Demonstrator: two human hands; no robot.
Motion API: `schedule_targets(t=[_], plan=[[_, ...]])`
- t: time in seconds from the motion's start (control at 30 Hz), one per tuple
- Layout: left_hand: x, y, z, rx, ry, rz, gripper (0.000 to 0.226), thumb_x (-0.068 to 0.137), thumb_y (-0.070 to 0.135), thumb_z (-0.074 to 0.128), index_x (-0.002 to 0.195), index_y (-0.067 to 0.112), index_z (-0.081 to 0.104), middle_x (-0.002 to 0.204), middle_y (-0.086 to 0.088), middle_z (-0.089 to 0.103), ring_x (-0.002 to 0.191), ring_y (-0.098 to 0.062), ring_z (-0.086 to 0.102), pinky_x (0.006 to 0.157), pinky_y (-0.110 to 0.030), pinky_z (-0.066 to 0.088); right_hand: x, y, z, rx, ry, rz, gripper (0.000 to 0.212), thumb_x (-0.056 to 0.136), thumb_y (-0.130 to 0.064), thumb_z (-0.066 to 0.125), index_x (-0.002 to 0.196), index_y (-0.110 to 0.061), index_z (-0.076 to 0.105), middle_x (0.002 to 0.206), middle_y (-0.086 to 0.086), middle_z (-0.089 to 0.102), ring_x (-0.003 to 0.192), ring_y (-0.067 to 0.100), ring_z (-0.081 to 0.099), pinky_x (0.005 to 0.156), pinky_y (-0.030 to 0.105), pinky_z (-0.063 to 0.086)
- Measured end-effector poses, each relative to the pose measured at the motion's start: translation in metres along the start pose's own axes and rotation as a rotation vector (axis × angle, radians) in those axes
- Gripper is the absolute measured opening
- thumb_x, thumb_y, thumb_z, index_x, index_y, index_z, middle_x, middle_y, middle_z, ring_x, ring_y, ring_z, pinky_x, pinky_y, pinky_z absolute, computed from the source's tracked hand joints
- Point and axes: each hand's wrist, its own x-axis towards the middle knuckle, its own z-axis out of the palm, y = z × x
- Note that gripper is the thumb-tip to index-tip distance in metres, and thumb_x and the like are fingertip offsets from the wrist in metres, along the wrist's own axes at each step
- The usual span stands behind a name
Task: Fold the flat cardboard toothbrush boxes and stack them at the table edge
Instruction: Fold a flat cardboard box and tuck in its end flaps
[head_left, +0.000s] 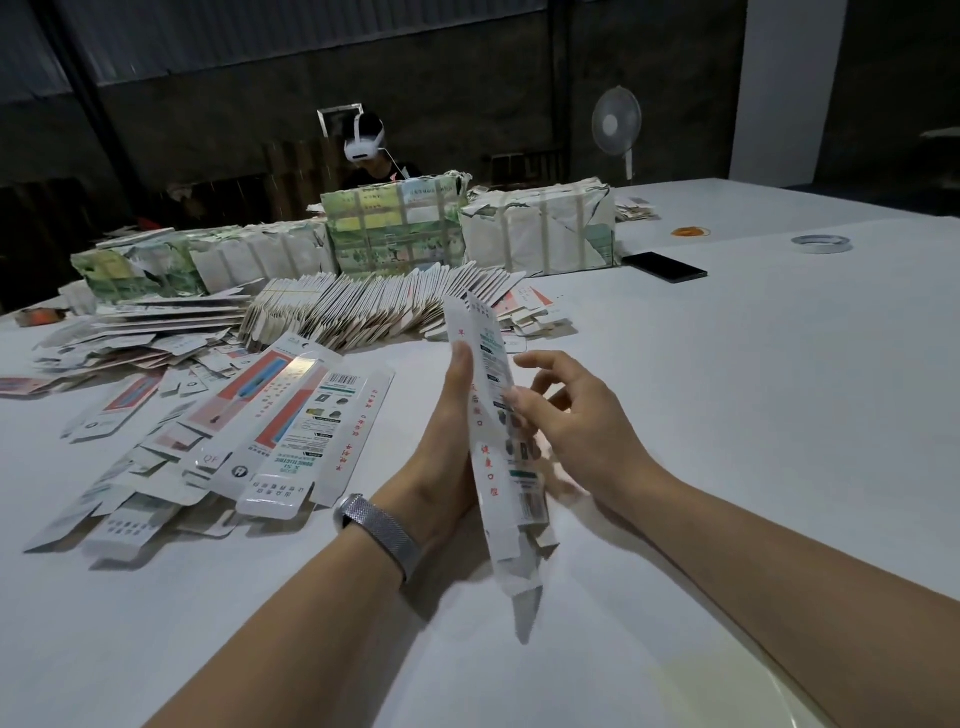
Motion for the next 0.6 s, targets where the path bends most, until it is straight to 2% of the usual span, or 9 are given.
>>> schedule_targets(t=[0.07, 0.1, 0.13, 0.2, 0.23, 0.3, 0.4, 0.47, 0.6], plan=[[0.002, 0.001, 0.003, 0.094, 0.057, -0.002, 0.069, 0.084, 0.080, 0.038, 0.100, 0.018, 0.063, 0.086, -0.017, 0.066, 0.067, -0.026, 0.065, 0.063, -0.034, 0.056, -0.002, -0.002, 0.000, 0.085, -0.061, -0.017, 0.016, 0.089, -0.039, 0.064, 0.104, -0.033, 0.067, 0.074, -0.013, 0.063, 0.061, 0.006, 0.061, 0.058, 0.022, 0.051], [0.002, 0.001, 0.005, 0.137, 0.082, -0.001, 0.072, 0.083, 0.082, 0.039, 0.094, 0.015, 0.065, 0.088, -0.020, 0.058, 0.067, -0.029, 0.057, 0.066, -0.036, 0.050, -0.003, -0.004, 0.001, 0.128, -0.083, -0.023, 0.016, 0.087, -0.040, 0.063, 0.101, -0.032, 0.067, 0.071, -0.013, 0.063, 0.060, 0.007, 0.060, 0.057, 0.021, 0.049], [0.003, 0.000, 0.007, 0.183, 0.097, 0.007, 0.072, 0.080, 0.081, 0.039, 0.090, 0.015, 0.067, 0.090, -0.019, 0.057, 0.068, -0.028, 0.053, 0.067, -0.035, 0.046, -0.004, -0.005, 0.001, 0.161, -0.097, -0.029, 0.017, 0.086, -0.041, 0.063, 0.099, -0.031, 0.066, 0.070, -0.011, 0.063, 0.059, 0.007, 0.058, 0.055, 0.019, 0.047], [0.004, -0.003, 0.009, 0.307, 0.121, 0.062, 0.068, 0.080, 0.080, 0.037, 0.086, 0.021, 0.070, 0.070, -0.008, 0.061, 0.056, -0.018, 0.052, 0.056, -0.027, 0.041, -0.004, -0.008, 0.002, 0.208, -0.103, -0.031, 0.024, 0.085, -0.041, 0.062, 0.101, -0.023, 0.061, 0.067, -0.008, 0.062, 0.055, 0.008, 0.055, 0.051, 0.017, 0.043], [0.005, -0.006, 0.010, 0.348, 0.139, 0.105, 0.066, 0.083, 0.080, 0.038, 0.086, 0.022, 0.070, 0.059, 0.001, 0.060, 0.048, -0.012, 0.051, 0.048, -0.022, 0.039, -0.004, -0.009, 0.001, 0.227, -0.099, -0.024, 0.029, 0.085, -0.042, 0.061, 0.102, -0.019, 0.058, 0.065, -0.007, 0.061, 0.053, 0.009, 0.054, 0.049, 0.018, 0.042], [0.005, -0.010, 0.009, 0.351, 0.204, 0.123, 0.072, 0.081, 0.079, 0.051, 0.103, 0.012, 0.064, 0.052, 0.008, 0.060, 0.043, -0.006, 0.055, 0.043, -0.017, 0.042, -0.002, -0.011, 0.000, 0.257, -0.084, 0.008, 0.038, 0.085, -0.046, 0.058, 0.107, -0.015, 0.054, 0.065, -0.006, 0.061, 0.053, 0.012, 0.053, 0.049, 0.024, 0.039], [0.005, -0.014, 0.002, 0.353, 0.259, 0.088, 0.072, 0.072, 0.069, 0.063, 0.120, 0.016, 0.054, 0.070, 0.006, 0.075, 0.058, -0.008, 0.071, 0.051, -0.015, 0.051, -0.001, -0.013, -0.002, 0.271, -0.060, 0.064, 0.053, 0.090, -0.057, 0.057, 0.118, -0.013, 0.051, 0.088, 0.019, 0.066, 0.065, 0.026, 0.057, 0.057, 0.033, 0.042], [0.006, -0.014, 0.000, 0.354, 0.261, 0.078, 0.067, 0.073, 0.067, 0.064, 0.122, 0.021, 0.054, 0.076, 0.004, 0.077, 0.062, -0.009, 0.073, 0.053, -0.015, 0.052, -0.001, -0.013, -0.002, 0.269, -0.060, 0.078, 0.056, 0.086, -0.057, 0.054, 0.122, -0.015, 0.050, 0.098, 0.026, 0.064, 0.066, 0.025, 0.056, 0.055, 0.030, 0.042], [0.005, -0.012, -0.003, 0.355, 0.297, 0.056, 0.057, 0.082, 0.061, 0.062, 0.123, 0.022, 0.052, 0.073, 0.003, 0.076, 0.060, -0.009, 0.072, 0.053, -0.015, 0.052, -0.001, -0.010, -0.003, 0.268, -0.084, 0.087, 0.054, 0.081, -0.054, 0.055, 0.127, -0.025, 0.048, 0.078, -0.002, 0.067, 0.056, 0.013, 0.056, 0.051, 0.026, 0.041]])
